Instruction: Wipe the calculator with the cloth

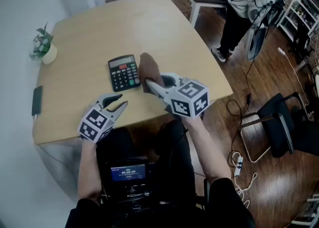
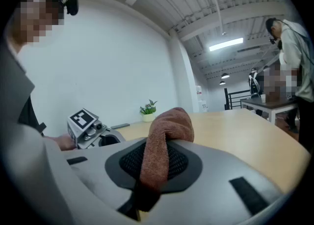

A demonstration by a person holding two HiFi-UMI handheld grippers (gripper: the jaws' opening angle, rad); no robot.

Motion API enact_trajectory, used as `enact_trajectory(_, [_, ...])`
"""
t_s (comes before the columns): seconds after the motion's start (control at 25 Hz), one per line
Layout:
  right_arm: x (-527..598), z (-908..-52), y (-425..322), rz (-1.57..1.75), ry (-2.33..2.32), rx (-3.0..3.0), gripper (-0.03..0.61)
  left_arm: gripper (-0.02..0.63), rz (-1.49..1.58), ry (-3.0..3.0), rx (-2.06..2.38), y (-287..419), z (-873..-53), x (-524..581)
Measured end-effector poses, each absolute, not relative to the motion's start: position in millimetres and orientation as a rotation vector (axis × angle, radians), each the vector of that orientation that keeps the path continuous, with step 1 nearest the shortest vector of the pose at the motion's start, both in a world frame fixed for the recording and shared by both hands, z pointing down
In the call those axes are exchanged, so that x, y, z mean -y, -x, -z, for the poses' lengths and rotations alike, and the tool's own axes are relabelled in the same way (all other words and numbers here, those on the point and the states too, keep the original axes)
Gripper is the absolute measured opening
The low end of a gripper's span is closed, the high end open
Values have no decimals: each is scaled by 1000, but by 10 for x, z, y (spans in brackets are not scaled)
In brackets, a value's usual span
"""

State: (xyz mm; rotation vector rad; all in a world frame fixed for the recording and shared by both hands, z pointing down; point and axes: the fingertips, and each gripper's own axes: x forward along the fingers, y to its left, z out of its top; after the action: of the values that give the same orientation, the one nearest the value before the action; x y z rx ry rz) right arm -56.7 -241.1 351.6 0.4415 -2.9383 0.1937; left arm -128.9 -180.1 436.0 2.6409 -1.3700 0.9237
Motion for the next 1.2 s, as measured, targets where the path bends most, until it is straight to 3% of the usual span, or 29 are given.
enact_trajectory(0.44, [2765, -3951, 2310, -14, -249, 2602, 55, 114, -967, -2520, 1282, 1301, -4606, 1832])
enact_trajectory(0.64, [2942, -4152, 2198, -12, -297, 2490, 57, 114, -854, -2531, 1307, 1323, -4512, 1852])
enact_trajectory(1.0, [3671, -4139, 1111, -73, -653, 2385, 57, 114, -966, -2509, 1296, 1314, -4583, 1848])
enact_trajectory(1.2, [3128, -3743, 1732, -47, -427, 2585, 57, 114, -964, -2509, 1301, 1337, -4601, 1850])
